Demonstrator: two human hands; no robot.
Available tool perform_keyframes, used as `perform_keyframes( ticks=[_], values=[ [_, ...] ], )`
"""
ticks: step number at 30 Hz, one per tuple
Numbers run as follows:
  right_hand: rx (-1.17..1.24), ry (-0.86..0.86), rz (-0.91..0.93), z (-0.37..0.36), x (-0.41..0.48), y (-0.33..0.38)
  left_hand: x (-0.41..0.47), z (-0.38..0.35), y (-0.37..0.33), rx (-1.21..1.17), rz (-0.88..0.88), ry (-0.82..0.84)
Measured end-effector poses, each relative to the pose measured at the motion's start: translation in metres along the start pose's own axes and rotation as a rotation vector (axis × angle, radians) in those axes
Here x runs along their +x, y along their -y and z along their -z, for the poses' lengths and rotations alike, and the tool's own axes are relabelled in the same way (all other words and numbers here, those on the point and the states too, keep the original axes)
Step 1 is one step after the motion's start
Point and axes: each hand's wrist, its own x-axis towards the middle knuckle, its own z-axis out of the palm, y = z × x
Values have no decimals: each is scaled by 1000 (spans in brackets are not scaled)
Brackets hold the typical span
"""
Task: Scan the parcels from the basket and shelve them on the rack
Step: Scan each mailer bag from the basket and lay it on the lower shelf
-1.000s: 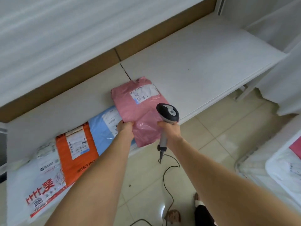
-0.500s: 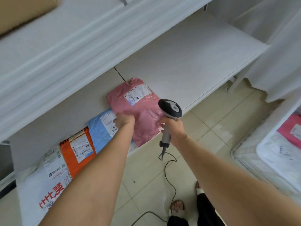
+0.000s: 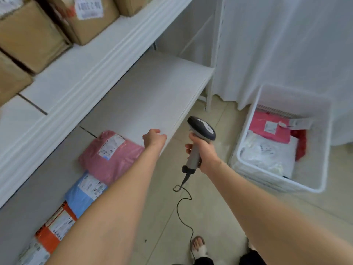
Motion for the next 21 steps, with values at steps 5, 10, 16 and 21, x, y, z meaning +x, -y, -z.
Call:
perform_keyframes(
  ticks=[5,10,16,21],
  values=[
    [160,-73,-2,77,-10,40,-33,-62,-61,165,-199,96],
    [307,-172,31,182,-13,86,-85,-154,-123,230,-305,158],
    [450,-191,-3,309,-9,123,-142,-271,-177,281,-327,209],
    [497,-260,-21,412,5,147,-178,-360,-208,309,-311,294]
  ],
)
